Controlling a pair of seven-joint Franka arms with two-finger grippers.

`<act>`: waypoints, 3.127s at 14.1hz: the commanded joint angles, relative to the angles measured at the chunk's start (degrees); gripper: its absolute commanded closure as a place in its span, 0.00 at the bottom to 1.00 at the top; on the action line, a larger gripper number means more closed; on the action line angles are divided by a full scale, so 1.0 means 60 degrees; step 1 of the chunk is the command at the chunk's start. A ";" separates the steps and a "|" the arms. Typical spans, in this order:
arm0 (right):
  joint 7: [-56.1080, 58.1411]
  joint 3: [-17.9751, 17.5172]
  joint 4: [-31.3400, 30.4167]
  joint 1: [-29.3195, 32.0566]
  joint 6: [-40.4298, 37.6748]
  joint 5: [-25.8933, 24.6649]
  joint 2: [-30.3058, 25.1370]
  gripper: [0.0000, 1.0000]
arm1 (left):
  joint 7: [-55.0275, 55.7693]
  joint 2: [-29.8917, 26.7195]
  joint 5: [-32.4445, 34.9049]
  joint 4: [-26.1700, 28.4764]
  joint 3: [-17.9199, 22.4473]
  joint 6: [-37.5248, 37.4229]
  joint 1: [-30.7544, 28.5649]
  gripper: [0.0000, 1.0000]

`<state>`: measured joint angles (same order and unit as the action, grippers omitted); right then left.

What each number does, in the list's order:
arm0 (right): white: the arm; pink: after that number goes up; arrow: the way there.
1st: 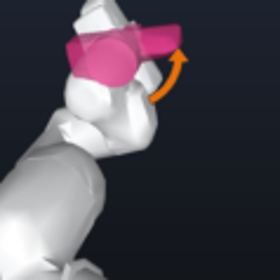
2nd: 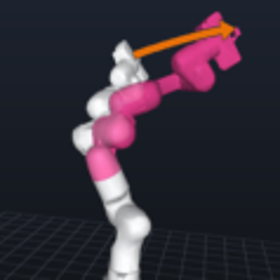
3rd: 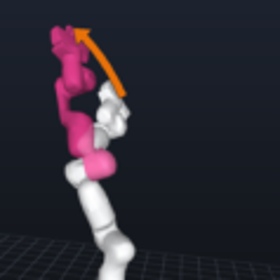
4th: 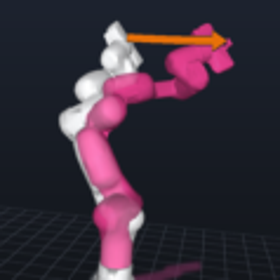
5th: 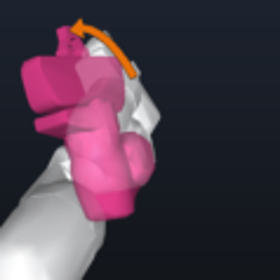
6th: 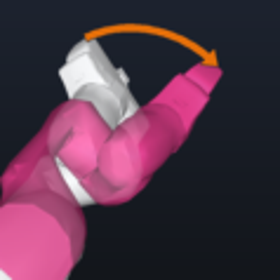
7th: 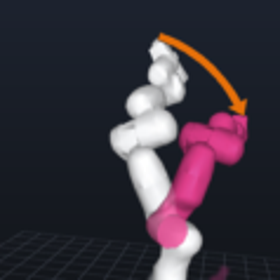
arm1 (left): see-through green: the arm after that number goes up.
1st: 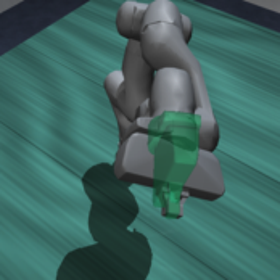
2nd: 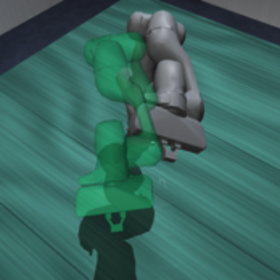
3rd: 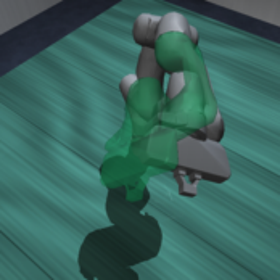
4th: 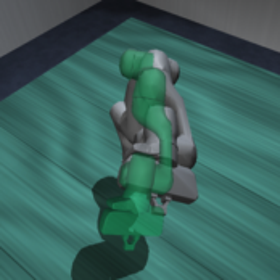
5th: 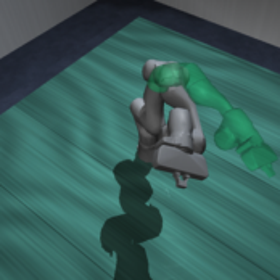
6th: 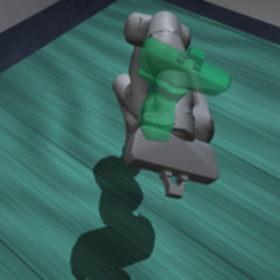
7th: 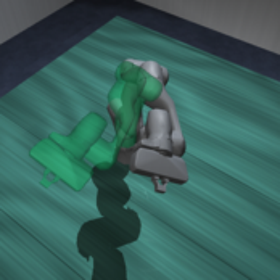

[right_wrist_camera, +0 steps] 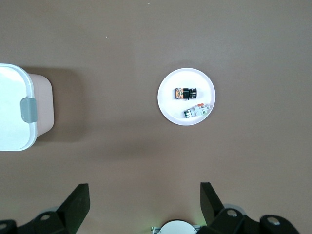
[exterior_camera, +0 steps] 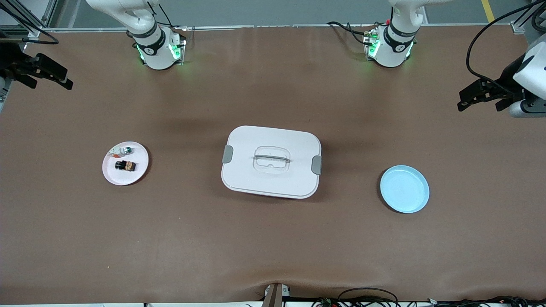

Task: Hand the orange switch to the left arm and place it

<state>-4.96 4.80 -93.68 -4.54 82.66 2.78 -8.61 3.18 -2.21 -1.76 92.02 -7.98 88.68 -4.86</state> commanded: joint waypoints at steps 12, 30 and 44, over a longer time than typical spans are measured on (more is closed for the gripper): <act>0.0255 0.0021 -0.0162 -0.0020 0.0183 -0.0391 -0.0396 0.00 | -0.0237 0.0002 0.0088 -0.0249 -0.0033 -0.0161 -0.0010 0.00; 0.0665 0.0065 -0.0485 0.0024 0.0080 -0.0508 -0.0631 0.00 | -0.0237 0.0017 0.0088 -0.0395 -0.0033 -0.0161 0.0005 0.00; 0.0955 0.0094 -0.0207 0.0096 -0.0416 -0.0508 -0.0441 0.00 | -0.0237 0.0017 0.0074 -0.0395 -0.0033 -0.0161 -0.0010 0.00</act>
<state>-1.29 5.37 -95.54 -4.64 81.58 0.67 -11.00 3.17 -2.21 -1.76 90.68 -8.00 88.68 -4.66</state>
